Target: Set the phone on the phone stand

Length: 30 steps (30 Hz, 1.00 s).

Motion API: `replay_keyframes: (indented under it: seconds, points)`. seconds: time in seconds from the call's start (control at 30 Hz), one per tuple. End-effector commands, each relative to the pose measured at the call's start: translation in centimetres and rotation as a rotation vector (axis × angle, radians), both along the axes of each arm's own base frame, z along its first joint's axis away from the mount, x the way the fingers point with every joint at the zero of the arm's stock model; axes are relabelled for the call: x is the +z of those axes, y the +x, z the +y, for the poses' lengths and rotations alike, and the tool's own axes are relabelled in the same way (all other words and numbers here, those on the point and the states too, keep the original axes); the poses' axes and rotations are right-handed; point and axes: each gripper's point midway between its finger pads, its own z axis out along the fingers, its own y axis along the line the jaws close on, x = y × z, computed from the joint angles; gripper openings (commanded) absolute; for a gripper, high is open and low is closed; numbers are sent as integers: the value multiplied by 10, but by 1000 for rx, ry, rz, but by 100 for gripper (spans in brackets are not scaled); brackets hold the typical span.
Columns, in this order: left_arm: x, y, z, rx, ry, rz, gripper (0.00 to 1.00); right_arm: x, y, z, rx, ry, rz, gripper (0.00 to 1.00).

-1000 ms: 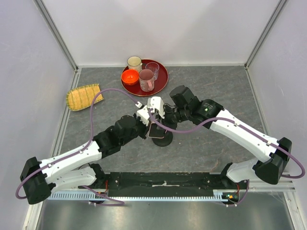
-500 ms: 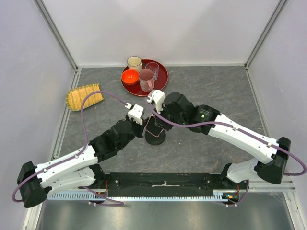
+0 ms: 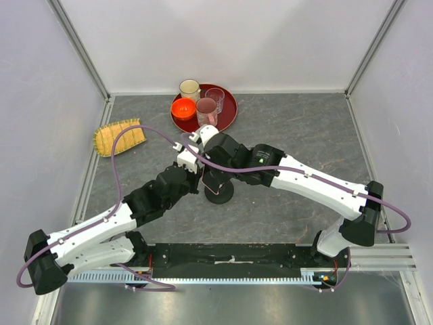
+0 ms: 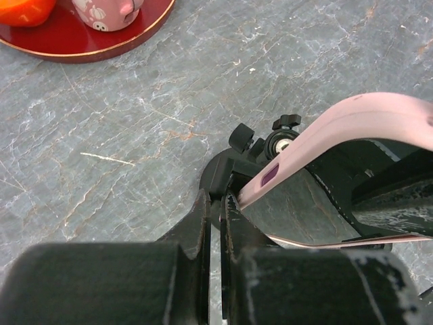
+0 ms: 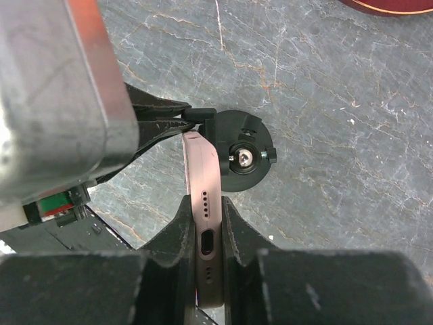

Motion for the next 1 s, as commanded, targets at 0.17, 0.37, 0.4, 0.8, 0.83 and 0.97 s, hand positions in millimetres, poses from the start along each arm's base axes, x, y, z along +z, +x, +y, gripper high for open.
replay_keyframes:
  seconds: [0.17, 0.37, 0.4, 0.8, 0.83, 0.97]
  points:
    - [48, -10, 20, 98, -225, 6, 2, -46, 31, -115, -259, -557, -62, 0]
    - [53, -17, 11, 51, -244, 43, 2, -51, 28, -109, -257, -551, -29, 0]
    - [58, -18, 10, 47, -249, 49, 2, -51, 28, -109, -250, -556, -30, 0]
    - [51, -22, 17, 101, -129, 180, 2, -48, 31, -105, -223, -609, -70, 0]
    - [52, -22, 15, 94, -127, 187, 2, -48, 31, -102, -218, -592, -66, 0]
    - [55, -28, 13, 91, -111, 248, 2, -55, 24, -89, -178, -566, -48, 0]
